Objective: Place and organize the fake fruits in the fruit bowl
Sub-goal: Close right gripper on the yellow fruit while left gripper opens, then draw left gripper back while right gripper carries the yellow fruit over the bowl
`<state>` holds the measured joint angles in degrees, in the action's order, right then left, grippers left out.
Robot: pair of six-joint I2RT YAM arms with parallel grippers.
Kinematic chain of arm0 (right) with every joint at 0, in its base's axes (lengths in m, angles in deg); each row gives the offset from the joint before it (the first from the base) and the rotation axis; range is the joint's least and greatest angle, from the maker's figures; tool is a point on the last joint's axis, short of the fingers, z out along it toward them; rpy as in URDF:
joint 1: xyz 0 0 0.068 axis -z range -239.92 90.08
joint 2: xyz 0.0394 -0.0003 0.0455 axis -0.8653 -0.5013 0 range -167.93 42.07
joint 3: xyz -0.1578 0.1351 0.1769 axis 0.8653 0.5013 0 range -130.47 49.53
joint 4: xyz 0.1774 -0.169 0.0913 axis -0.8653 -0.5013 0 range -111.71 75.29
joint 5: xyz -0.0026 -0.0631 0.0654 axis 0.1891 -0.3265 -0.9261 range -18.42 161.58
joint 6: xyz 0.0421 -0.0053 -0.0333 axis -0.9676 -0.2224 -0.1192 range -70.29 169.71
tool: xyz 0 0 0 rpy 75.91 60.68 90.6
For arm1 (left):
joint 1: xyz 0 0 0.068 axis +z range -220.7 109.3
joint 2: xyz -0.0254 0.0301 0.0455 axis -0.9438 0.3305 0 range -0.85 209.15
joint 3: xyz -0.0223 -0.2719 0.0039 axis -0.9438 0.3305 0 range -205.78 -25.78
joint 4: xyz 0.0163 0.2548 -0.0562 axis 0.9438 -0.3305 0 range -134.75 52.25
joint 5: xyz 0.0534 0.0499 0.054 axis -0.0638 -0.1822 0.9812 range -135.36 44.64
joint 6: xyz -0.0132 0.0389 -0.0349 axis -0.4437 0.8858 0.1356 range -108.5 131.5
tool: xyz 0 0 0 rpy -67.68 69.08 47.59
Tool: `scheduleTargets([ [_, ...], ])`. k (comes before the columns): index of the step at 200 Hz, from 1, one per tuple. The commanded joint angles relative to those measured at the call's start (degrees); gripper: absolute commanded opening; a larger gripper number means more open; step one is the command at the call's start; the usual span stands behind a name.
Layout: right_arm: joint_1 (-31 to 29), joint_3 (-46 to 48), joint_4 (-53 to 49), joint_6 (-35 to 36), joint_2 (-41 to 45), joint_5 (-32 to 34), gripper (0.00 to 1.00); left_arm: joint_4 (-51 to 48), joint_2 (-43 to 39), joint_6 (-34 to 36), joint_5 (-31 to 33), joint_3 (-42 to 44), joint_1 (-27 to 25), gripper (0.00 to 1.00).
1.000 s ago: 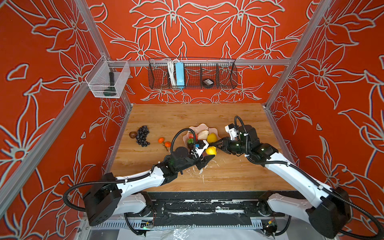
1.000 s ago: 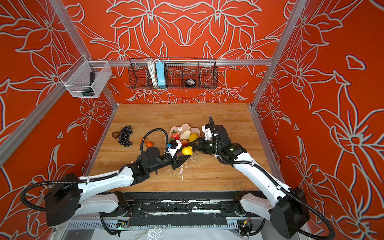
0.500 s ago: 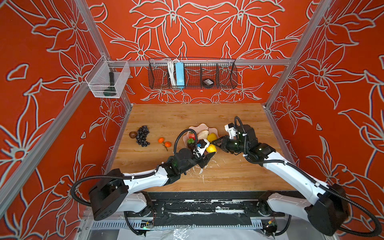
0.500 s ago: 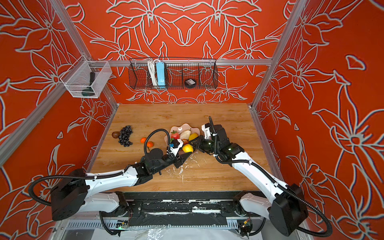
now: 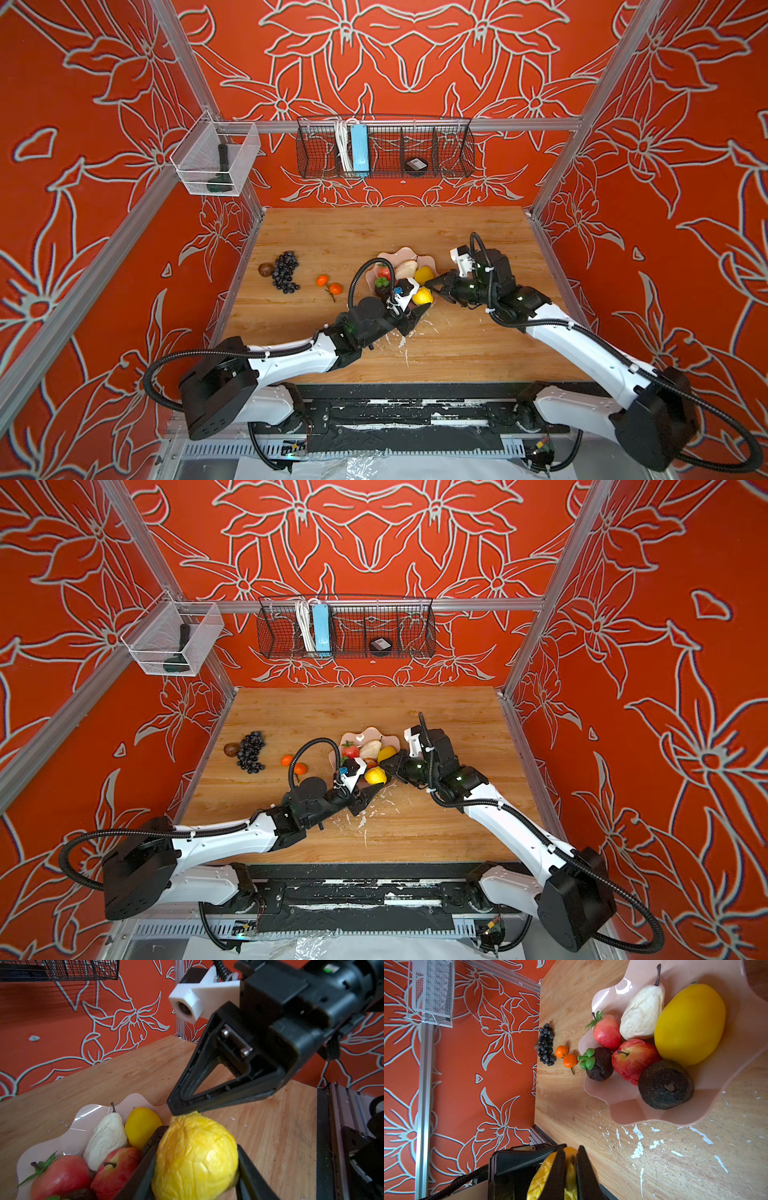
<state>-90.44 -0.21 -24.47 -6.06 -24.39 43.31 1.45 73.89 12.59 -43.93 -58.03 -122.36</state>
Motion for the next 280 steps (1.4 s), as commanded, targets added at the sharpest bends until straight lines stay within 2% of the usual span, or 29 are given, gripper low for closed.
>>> scheduleTargets([
  [1,-1.5,0.3,1.9,-0.7,-0.1,-2.1,0.01,3.5,1.0,-0.5,-1.6,-1.7,-0.8,0.47],
  [58,-1.5,0.3,2.1,-0.1,-0.5,0.3,0.00,-1.9,1.6,-1.6,-0.8,-3.9,-0.8,0.57],
  [69,-1.5,-0.2,1.2,1.0,-0.5,1.8,0.00,-4.4,1.5,-2.4,0.3,-4.7,-0.8,0.67],
  [102,-1.6,-2.1,-0.8,6.5,-1.3,7.9,0.00,-9.3,-0.4,-3.0,3.3,-4.6,-0.8,0.83],
  [136,-3.0,-3.7,-0.7,12.5,-3.6,15.2,0.00,-12.8,-8.7,-4.2,10.0,-0.3,-0.7,0.98],
  [160,-5.9,-4.7,1.3,17.8,-5.4,20.2,0.00,-19.5,-17.6,-9.5,19.3,3.0,2.1,0.98],
  [171,-6.9,-5.2,2.3,19.4,-6.6,20.2,0.00,-26.4,-21.5,-15.3,25.5,2.8,5.3,0.98],
  [178,-8.0,-5.4,3.0,20.7,-7.3,20.9,0.00,-31.5,-22.9,-19.4,27.1,2.6,8.2,0.98],
  [198,-11.3,-5.7,5.1,24.6,-9.3,23.6,0.00,-41.0,-26.4,-27.5,23.8,4.2,16.6,0.98],
  [215,-13.0,-6.5,6.4,27.1,-11.9,24.9,0.00,-44.4,-28.8,-31.0,22.4,6.0,20.3,0.98],
  [280,-16.2,-8.8,11.5,35.5,-20.4,31.4,0.00,-41.3,-30.9,-27.0,20.2,9.2,21.1,0.98],
])
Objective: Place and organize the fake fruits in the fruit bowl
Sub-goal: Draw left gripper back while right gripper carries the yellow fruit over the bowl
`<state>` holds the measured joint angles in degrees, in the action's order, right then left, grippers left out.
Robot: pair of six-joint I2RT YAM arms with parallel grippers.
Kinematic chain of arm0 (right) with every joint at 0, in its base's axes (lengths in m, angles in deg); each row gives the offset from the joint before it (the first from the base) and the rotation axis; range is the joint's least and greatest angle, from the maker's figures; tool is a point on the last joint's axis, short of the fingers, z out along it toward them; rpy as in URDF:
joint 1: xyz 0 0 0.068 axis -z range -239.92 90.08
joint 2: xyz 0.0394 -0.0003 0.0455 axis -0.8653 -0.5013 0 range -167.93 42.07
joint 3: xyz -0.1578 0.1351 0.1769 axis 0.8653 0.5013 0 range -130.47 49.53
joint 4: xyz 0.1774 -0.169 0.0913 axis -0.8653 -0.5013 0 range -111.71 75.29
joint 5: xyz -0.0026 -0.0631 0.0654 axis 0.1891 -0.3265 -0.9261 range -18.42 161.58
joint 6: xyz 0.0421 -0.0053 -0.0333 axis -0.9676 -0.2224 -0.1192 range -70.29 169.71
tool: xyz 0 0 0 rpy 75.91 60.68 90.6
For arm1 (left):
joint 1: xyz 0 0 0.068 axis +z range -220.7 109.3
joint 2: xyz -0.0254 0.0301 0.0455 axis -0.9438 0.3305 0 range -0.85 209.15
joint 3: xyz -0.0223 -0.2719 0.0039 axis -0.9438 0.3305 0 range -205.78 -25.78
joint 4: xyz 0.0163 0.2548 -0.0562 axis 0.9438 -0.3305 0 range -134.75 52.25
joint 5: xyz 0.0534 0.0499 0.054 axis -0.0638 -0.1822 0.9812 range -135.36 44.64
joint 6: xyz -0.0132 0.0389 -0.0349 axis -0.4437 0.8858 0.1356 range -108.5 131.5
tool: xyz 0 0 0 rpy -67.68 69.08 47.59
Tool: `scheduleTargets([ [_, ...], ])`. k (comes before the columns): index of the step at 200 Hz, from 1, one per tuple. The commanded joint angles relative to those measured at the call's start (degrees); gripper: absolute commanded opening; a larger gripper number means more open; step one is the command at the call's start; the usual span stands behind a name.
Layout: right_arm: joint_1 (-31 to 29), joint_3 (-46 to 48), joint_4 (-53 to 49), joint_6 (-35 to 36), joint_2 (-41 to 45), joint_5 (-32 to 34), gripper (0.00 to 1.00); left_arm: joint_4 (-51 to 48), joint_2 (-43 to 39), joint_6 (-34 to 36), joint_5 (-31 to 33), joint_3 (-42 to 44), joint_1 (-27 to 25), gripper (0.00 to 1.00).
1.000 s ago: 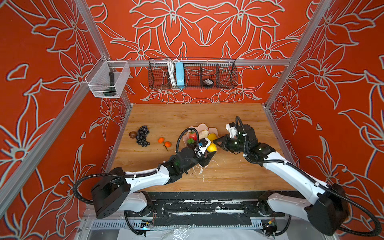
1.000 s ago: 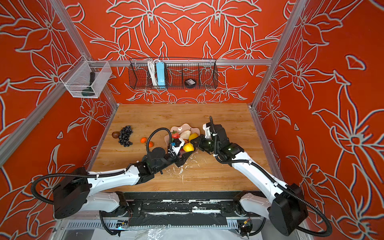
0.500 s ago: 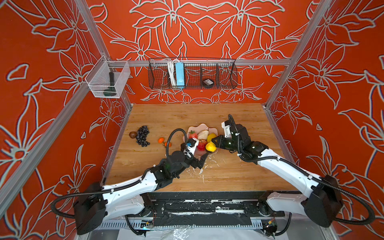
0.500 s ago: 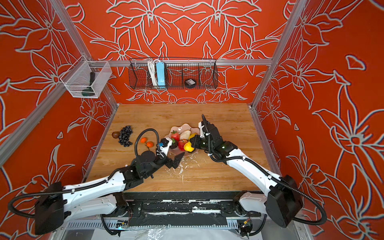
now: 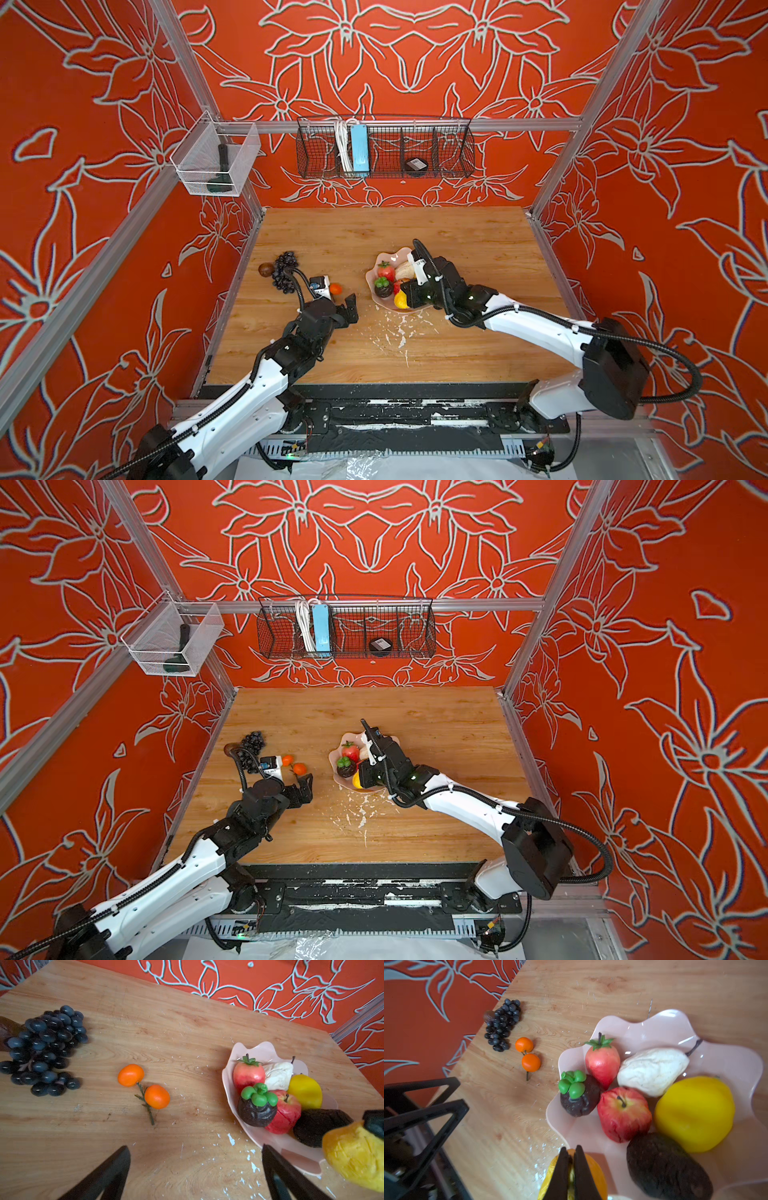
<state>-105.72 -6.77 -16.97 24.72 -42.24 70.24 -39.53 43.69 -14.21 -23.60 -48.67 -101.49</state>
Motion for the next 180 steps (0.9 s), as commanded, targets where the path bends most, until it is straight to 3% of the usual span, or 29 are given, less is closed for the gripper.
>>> scheduleTargets([
  [1,-0.9,-2.2,4.1,4.9,-2.7,4.6,0.00,-0.3,-0.7,-0.2,-0.1,-0.1,0.2,0.98],
  [56,-1.7,-1.9,12.0,7.9,-8.2,5.7,0.00,1.1,-5.4,1.6,0.0,3.6,0.3,0.98],
  [110,-3.5,3.1,20.2,10.6,-8.0,8.3,0.00,1.6,-10.1,3.0,1.0,6.2,0.3,0.98],
  [180,-3.7,6.8,24.4,11.4,-9.3,10.6,0.00,2.4,-9.6,3.2,0.9,6.5,0.4,0.98],
])
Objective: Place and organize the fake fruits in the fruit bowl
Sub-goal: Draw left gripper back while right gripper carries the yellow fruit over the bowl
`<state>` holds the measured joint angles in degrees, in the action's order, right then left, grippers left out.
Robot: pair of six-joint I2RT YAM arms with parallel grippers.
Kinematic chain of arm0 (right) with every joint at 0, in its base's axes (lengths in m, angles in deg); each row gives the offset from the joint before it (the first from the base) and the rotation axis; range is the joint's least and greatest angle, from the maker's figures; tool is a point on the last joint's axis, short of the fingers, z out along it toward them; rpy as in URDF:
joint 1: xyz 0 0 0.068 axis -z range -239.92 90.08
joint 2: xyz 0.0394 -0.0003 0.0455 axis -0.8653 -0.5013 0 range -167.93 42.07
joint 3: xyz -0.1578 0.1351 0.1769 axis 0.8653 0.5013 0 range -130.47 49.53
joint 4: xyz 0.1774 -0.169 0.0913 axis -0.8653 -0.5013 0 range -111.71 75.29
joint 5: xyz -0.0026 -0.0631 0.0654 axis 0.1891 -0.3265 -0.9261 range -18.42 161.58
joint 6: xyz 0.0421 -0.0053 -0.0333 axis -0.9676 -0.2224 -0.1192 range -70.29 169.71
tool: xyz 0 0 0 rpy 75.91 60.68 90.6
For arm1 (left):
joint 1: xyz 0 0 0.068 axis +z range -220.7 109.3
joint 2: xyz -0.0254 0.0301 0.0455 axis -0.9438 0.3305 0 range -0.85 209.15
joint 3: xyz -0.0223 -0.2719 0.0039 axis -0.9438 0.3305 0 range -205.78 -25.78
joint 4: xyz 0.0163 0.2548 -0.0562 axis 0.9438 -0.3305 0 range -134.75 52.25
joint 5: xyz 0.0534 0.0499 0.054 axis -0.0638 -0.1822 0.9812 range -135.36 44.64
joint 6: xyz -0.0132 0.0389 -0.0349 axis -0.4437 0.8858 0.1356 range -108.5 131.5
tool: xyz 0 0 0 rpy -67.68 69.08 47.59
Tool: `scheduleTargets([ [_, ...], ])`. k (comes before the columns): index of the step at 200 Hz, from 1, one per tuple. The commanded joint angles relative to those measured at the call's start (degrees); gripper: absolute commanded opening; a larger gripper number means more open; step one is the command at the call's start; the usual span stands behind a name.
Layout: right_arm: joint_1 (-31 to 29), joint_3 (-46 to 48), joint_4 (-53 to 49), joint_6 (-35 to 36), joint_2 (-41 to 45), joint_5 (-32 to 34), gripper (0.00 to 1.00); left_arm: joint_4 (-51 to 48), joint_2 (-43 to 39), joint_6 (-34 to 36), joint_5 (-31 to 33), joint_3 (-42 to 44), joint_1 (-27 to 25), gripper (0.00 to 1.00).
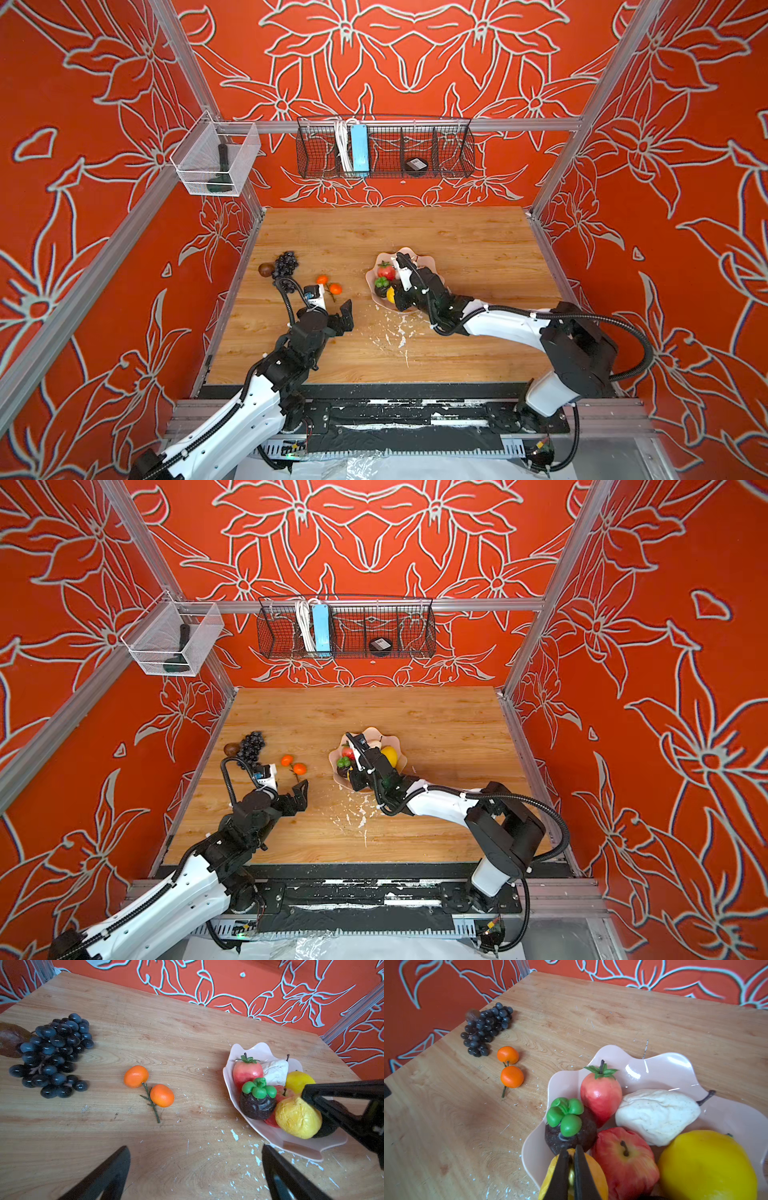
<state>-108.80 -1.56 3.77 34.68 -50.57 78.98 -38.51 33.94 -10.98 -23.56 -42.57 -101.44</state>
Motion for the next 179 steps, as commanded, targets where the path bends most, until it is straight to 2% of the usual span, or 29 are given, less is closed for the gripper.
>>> scheduleTargets([
  [1,-0.6,1.6,3.6,1.5,-1.0,1.8,0.00,1.4,0.1,0.0,0.8,0.4,0.3,0.98],
  [104,-1.5,4.6,7.1,1.8,-2.1,1.7,0.00,2.2,0.4,0.4,1.0,1.0,0.3,0.98],
  [132,-1.7,5.0,6.9,1.7,-1.4,2.5,0.18,2.2,0.4,0.3,1.1,1.0,0.4,0.98],
  [179,-1.8,4.4,4.5,0.3,1.0,2.7,0.36,1.3,1.0,-0.3,1.3,0.0,0.6,0.98],
])
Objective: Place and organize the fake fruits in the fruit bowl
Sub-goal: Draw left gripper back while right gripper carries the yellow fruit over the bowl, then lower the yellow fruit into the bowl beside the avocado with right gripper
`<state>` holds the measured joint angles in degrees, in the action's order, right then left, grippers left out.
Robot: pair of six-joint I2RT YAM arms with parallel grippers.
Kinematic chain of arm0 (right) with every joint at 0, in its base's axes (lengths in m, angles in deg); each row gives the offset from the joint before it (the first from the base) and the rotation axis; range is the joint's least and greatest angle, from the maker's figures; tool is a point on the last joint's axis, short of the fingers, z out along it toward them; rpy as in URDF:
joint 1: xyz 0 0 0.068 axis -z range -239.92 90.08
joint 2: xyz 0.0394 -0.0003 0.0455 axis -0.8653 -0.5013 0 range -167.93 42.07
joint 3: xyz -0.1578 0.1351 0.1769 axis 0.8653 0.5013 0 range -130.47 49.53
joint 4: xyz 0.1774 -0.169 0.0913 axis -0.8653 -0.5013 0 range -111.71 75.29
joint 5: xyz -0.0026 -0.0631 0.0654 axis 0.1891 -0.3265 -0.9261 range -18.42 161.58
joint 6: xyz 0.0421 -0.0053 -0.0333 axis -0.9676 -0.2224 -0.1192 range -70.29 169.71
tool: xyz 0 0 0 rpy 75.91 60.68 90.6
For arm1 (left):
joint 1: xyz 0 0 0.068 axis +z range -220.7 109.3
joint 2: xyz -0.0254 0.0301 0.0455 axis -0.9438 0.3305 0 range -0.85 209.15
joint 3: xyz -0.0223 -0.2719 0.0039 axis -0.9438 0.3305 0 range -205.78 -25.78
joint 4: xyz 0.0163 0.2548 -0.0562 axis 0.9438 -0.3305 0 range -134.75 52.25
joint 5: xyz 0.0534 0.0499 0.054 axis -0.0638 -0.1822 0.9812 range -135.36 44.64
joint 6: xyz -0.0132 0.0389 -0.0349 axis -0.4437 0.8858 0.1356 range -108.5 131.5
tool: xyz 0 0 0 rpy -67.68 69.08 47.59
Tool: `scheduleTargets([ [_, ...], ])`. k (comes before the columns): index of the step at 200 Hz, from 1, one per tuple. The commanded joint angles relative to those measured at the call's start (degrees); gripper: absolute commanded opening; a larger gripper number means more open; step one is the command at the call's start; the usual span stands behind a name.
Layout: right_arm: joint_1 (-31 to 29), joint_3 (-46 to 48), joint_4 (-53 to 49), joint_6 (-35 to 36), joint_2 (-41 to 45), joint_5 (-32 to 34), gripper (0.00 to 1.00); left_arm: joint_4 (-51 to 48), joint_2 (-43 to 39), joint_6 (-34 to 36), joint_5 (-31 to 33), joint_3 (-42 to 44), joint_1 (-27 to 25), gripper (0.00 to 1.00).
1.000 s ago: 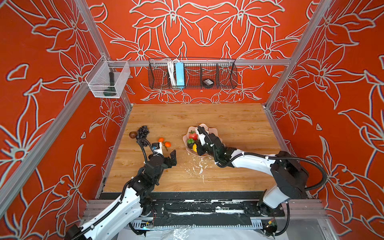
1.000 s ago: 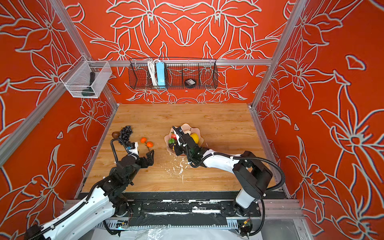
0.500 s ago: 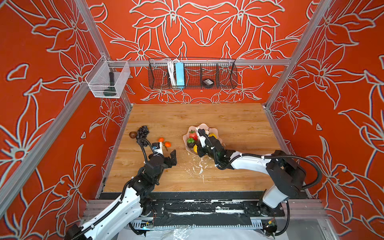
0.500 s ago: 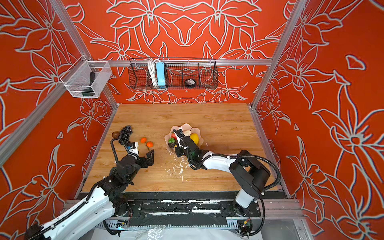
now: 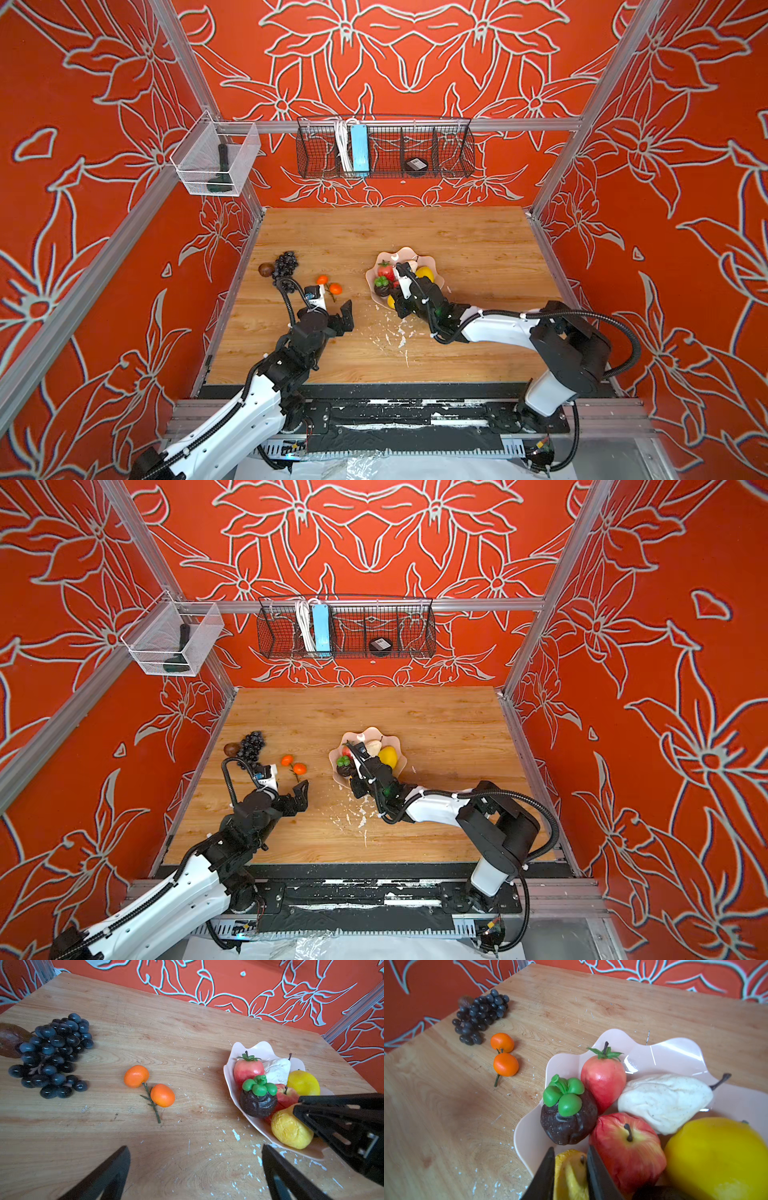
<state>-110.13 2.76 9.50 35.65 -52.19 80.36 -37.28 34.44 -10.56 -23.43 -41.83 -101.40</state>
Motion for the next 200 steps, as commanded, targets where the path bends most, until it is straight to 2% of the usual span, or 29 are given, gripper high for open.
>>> scheduleTargets([
  [1,-0.5,0.1,-1.3,-0.7,2.8,1.3,0.37,0.0,0.5,-0.7,1.2,-0.9,0.5,0.98],
  [35,-0.4,-1.5,-6.7,-2.2,6.4,1.4,0.51,-4.2,4.5,-3.1,0.5,-5.7,1.7,0.98],
  [59,-0.4,-3.1,-12.7,-3.6,10.3,2.3,0.62,-12.1,9.7,-8.2,0.5,-14.4,2.6,0.98],
  [86,-0.4,-4.1,-18.2,-4.5,15.0,1.5,0.70,-18.0,16.8,-10.7,-0.3,-21.9,3.2,0.98],
  [107,-0.4,-4.9,-22.7,-4.6,18.7,0.1,0.72,-20.8,20.6,-11.8,-0.7,-25.4,5.2,0.98],
  [140,0.2,-4.5,-25.0,-4.8,21.2,-1.5,0.71,-19.6,23.9,-12.4,-3.9,-26.2,8.0,0.98],
  [200,2.4,-8.3,-23.3,-5.4,13.1,-7.9,0.59,-18.9,23.6,-13.2,-4.9,-24.6,8.2,0.98],
])
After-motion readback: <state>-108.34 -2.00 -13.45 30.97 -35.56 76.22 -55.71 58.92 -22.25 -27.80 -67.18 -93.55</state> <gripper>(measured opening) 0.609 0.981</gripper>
